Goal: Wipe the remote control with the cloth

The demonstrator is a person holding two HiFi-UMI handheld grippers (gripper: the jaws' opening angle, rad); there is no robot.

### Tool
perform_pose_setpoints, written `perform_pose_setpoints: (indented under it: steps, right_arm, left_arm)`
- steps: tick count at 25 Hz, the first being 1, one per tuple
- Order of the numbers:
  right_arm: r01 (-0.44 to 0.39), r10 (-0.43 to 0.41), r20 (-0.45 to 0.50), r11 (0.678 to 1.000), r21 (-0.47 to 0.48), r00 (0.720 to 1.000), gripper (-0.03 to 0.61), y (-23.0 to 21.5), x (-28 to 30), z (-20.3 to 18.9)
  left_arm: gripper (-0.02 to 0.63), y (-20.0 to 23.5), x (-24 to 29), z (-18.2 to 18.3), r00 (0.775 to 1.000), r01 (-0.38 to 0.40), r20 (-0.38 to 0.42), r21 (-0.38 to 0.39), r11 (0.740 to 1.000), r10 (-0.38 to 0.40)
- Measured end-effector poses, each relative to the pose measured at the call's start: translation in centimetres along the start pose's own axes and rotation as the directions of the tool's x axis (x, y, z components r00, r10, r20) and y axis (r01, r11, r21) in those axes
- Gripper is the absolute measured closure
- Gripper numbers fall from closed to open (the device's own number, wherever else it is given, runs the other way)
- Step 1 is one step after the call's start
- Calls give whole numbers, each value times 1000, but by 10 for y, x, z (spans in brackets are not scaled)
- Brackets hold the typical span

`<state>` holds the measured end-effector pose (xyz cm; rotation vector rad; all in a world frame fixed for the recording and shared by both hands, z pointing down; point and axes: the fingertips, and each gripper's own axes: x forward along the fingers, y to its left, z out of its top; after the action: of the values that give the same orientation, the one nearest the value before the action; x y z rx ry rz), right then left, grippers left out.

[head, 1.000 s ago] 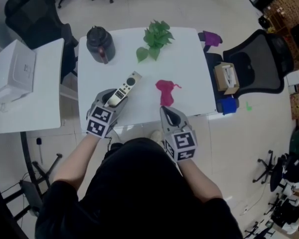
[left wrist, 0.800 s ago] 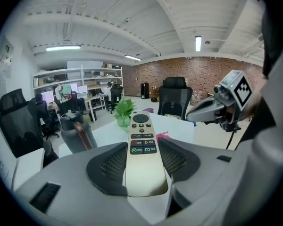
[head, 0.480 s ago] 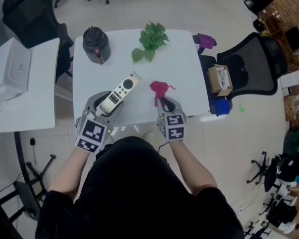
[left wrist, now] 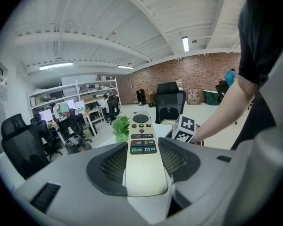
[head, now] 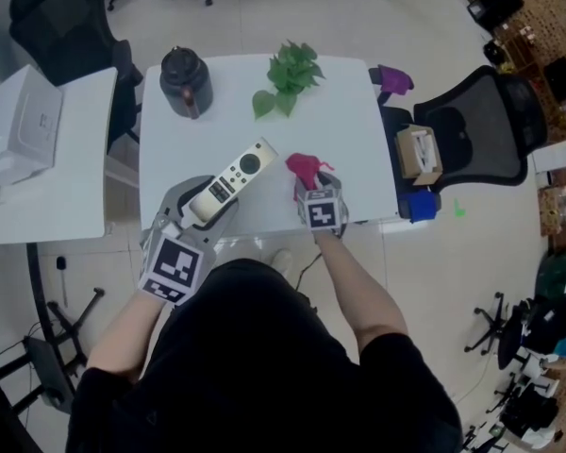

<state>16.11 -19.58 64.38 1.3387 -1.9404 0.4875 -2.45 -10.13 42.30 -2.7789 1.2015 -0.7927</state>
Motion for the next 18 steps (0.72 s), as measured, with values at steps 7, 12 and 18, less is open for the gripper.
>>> perform_pose_setpoints:
  steps: [7, 12, 18]
  right_arm:
    - [10, -3, -181, 999, 38, 983, 362, -11, 40, -23]
    - [-46, 77, -238, 990, 132, 968, 364, -3, 52, -34]
    - [-134, 181, -253, 972, 194, 950, 466, 21, 49, -37]
  left_arm:
    - [403, -5, -9, 10, 1000, -28, -1, 10, 1000, 28]
    - [403, -3, -12, 13, 999, -39, 4, 24, 999, 39]
    - [403, 0, -9, 11, 999, -44, 1, 23, 999, 44]
